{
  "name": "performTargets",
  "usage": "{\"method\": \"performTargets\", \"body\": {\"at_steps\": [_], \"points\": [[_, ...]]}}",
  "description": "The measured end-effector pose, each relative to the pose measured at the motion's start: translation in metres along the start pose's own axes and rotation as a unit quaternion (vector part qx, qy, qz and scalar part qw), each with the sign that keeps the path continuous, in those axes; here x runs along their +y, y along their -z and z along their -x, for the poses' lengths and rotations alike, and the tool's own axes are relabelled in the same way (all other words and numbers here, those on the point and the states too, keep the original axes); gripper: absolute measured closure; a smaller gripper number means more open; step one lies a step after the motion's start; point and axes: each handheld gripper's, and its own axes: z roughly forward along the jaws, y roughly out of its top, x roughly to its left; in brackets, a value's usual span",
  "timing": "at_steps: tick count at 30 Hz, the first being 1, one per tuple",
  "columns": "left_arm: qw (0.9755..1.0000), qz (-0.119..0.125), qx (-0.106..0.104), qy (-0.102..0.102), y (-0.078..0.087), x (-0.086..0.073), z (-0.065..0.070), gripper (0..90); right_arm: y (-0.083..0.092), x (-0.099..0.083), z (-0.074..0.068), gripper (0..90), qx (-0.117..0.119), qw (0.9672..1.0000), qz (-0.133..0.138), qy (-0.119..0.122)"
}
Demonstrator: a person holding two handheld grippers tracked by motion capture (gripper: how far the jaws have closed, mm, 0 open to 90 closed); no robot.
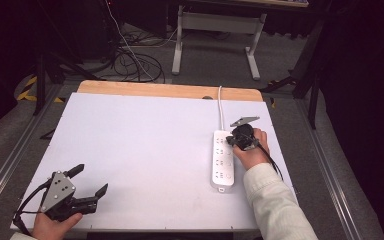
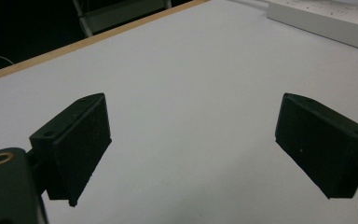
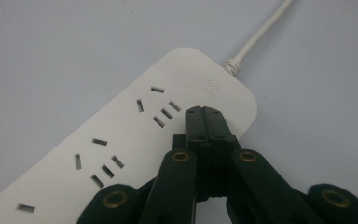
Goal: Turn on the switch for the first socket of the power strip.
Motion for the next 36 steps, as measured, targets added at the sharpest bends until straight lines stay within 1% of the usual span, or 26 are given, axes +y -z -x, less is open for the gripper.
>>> {"method": "performTargets", "body": {"at_steps": [6, 8, 14, 15, 16, 17, 19, 22, 23, 26, 27, 30, 32, 36], "points": [[1.0000, -0.001, -0.002, 0.001, 0.000, 0.000, 0.000, 10.8, 0.000, -0.001, 0.002, 90.0, 0.006, 0.9999, 0.005, -0.007], [1.0000, -0.002, -0.002, -0.002, 0.000, 0.000, 0.000, 10.8, 0.000, 0.001, -0.001, 90.0, -0.003, 1.0000, 0.001, -0.001], [1.0000, -0.003, 0.000, -0.001, -0.001, 0.000, -0.001, 10.8, 0.005, 0.003, 0.001, 90.0, 0.004, 0.9999, 0.014, -0.006], [1.0000, -0.003, -0.001, 0.003, -0.002, 0.000, -0.001, 10.8, 0.010, 0.004, 0.000, 90.0, 0.011, 0.9995, 0.028, -0.008], [1.0000, -0.003, -0.001, 0.003, -0.002, 0.000, -0.001, 10.8, 0.010, 0.004, 0.000, 90.0, 0.011, 0.9995, 0.028, -0.008], [1.0000, -0.003, 0.000, 0.004, -0.002, 0.000, -0.001, 10.8, 0.015, 0.007, -0.002, 90.0, 0.014, 0.9992, 0.038, -0.006], [1.0000, -0.004, 0.001, 0.001, -0.001, 0.000, 0.000, 10.7, 0.018, 0.008, -0.004, 90.0, 0.016, 0.9990, 0.042, -0.005], [1.0000, -0.003, -0.001, 0.000, 0.000, 0.000, -0.001, 10.7, 0.030, 0.012, -0.007, 90.0, 0.018, 0.9981, 0.060, 0.001], [1.0000, -0.002, 0.000, 0.001, 0.000, 0.000, -0.001, 10.7, 0.030, 0.012, -0.007, 90.0, 0.018, 0.9981, 0.060, 0.001], [1.0000, -0.004, 0.001, 0.000, -0.001, 0.000, -0.001, 10.8, 0.041, 0.016, -0.008, 90.0, 0.019, 0.9973, 0.071, 0.002], [1.0000, -0.004, 0.001, 0.001, -0.001, 0.000, -0.001, 10.8, 0.048, 0.018, -0.007, 90.0, 0.018, 0.9966, 0.080, 0.004], [1.0000, -0.003, 0.001, 0.003, -0.001, 0.000, -0.001, 10.7, 0.054, 0.020, -0.007, 90.0, 0.021, 0.9960, 0.087, 0.002], [1.0000, -0.004, 0.000, 0.002, -0.001, 0.000, -0.001, 10.7, 0.058, 0.021, -0.008, 90.0, 0.022, 0.9956, 0.091, 0.003], [1.0000, -0.004, 0.002, 0.001, -0.001, 0.000, -0.001, 10.8, 0.061, 0.020, -0.009, 90.0, 0.024, 0.9953, 0.093, 0.005]]}}
